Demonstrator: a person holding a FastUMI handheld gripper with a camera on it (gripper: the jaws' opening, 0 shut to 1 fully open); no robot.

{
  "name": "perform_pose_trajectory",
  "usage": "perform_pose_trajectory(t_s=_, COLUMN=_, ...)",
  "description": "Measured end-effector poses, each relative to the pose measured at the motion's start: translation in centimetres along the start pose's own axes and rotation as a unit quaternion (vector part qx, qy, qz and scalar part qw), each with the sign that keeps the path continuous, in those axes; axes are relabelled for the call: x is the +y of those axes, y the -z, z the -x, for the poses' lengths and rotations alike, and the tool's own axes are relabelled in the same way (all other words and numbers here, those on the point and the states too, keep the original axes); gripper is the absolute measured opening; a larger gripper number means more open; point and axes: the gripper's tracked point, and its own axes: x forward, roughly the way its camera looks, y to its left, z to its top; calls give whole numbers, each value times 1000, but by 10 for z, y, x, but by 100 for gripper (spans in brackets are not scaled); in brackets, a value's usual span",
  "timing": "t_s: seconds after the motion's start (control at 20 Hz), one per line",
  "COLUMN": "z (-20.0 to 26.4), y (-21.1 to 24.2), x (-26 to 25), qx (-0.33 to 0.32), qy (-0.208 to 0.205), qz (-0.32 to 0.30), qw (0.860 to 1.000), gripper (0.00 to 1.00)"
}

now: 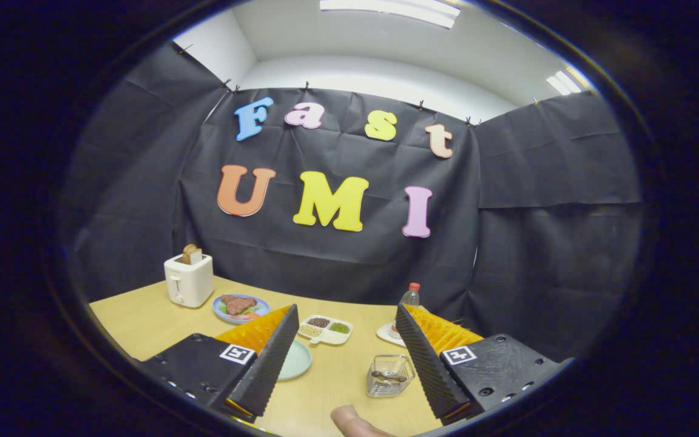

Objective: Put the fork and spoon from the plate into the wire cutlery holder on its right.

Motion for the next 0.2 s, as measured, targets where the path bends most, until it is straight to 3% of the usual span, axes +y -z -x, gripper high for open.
perform_pose_trajectory(t_s=0.2, z=-5, y=9, x=-6, qx=-4, qy=-5, qz=-22, qw=1000, gripper=96)
